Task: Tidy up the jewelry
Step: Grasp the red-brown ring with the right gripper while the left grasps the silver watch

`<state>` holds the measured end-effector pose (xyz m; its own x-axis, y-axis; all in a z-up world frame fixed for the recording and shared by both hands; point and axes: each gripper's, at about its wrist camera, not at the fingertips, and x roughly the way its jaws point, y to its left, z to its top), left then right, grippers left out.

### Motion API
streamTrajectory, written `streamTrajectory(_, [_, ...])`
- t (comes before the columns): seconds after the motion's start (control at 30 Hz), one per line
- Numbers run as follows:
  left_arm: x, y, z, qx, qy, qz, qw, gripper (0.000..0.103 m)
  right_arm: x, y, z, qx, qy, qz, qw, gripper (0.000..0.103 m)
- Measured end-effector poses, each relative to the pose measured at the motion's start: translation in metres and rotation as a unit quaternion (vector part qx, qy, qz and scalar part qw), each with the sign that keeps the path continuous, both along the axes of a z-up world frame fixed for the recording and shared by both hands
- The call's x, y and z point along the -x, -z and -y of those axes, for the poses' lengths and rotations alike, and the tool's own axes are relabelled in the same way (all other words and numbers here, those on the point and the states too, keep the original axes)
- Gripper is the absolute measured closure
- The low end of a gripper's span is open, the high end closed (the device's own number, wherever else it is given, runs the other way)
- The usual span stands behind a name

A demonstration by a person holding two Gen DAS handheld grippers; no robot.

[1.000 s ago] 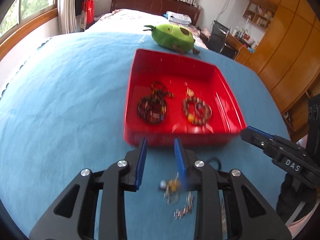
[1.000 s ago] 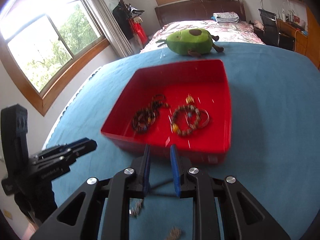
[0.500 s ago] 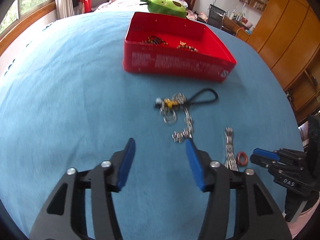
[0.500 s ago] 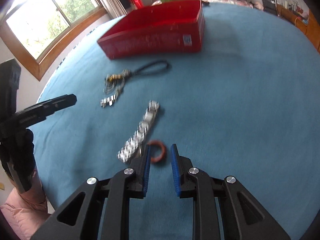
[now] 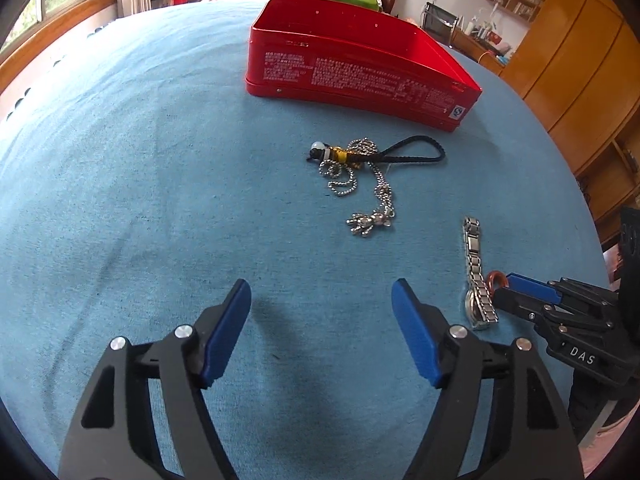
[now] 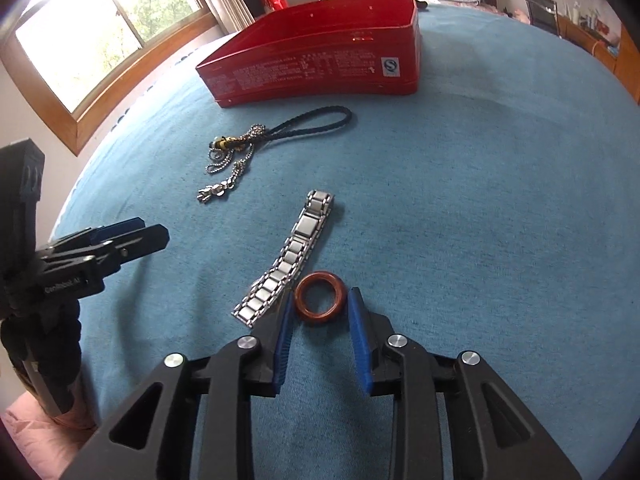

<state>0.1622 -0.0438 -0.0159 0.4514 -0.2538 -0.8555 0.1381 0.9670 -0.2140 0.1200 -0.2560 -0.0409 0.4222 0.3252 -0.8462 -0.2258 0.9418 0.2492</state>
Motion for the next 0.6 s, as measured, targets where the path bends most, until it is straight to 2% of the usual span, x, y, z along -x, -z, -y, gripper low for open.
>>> streamTrajectory(0.37, [-0.002, 0.004, 0.0, -0.003, 0.001, 0.001, 1.0, 0.029, 0.002, 0.003, -0.005, 0.023, -0.009, 0.022, 0.999, 0.074])
streamTrajectory(0.6, [-0.002, 0.005, 0.0, -0.003, 0.002, 0.002, 1.0, 0.029, 0.002, 0.002, 0.007, -0.009, 0.001, 0.013, 1.0, 0.074])
